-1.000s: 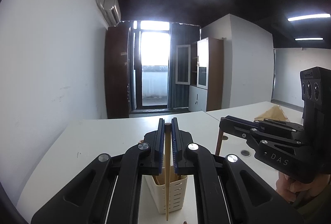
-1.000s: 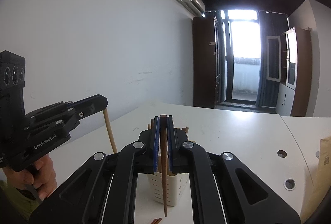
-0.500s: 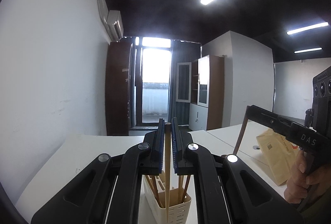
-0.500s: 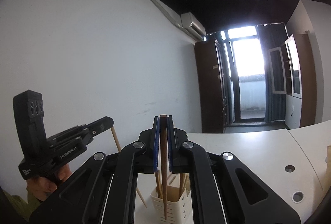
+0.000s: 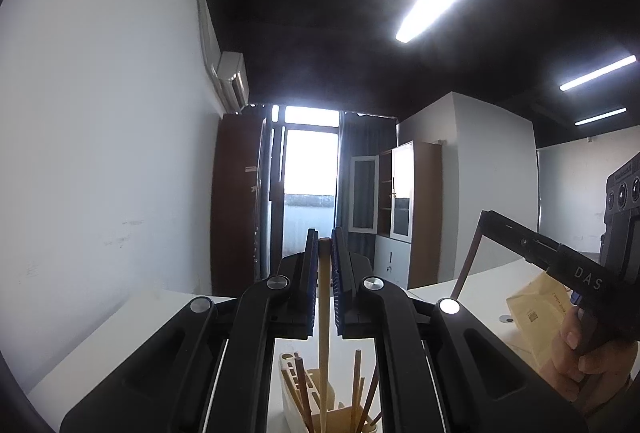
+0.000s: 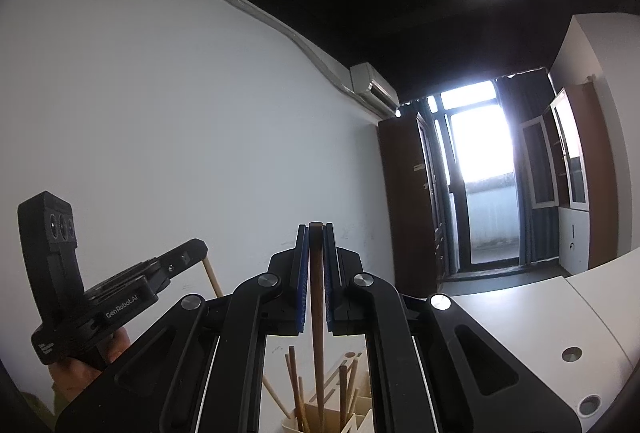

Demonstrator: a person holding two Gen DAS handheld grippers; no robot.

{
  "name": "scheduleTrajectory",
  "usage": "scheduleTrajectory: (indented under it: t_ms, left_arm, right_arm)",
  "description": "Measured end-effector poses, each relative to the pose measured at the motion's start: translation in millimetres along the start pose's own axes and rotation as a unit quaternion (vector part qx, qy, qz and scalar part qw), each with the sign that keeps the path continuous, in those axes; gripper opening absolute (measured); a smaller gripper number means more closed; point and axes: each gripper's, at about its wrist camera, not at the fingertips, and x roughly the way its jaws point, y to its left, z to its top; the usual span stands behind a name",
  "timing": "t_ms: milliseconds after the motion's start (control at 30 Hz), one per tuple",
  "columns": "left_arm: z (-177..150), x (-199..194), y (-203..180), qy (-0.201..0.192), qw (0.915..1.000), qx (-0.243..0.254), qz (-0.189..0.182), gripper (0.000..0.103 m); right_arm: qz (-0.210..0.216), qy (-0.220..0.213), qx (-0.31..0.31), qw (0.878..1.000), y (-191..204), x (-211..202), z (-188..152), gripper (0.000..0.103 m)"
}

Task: Organize utensils
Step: 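Lower both held chopsticks down into the caddy slots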

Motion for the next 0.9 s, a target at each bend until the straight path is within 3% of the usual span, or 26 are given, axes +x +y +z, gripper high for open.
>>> scheduleTrajectory:
  t_ms: [167,300,433,900]
  left_arm:
    - [-10.5,17.1,0.4,0.022,0.9997,0.004,0.001,0.006]
    - [-24.4,34.0,2.5,0.058,0.9983,0.006,0.007,0.006]
    - [-34.3,42.9,7.8,0.093,0.9956,-0.005,-0.003,0.006]
    - [-56.6,57.9,11.4,0.139,0.9902,0.013,-0.001,0.006]
  right_arm:
    - [-0.003,0.028,-0.002,1.000,-4.1,19.7,-12.5,0.008]
    - [-0.012,0.076,-0.001,0.997,-9.6,40.1,-27.9,0.008]
    - [-0.014,0.095,-0.005,0.995,-8.9,41.3,-35.7,0.008]
    - [-0.034,0.162,-0.010,0.986,-4.3,51.3,-64.6,0.008]
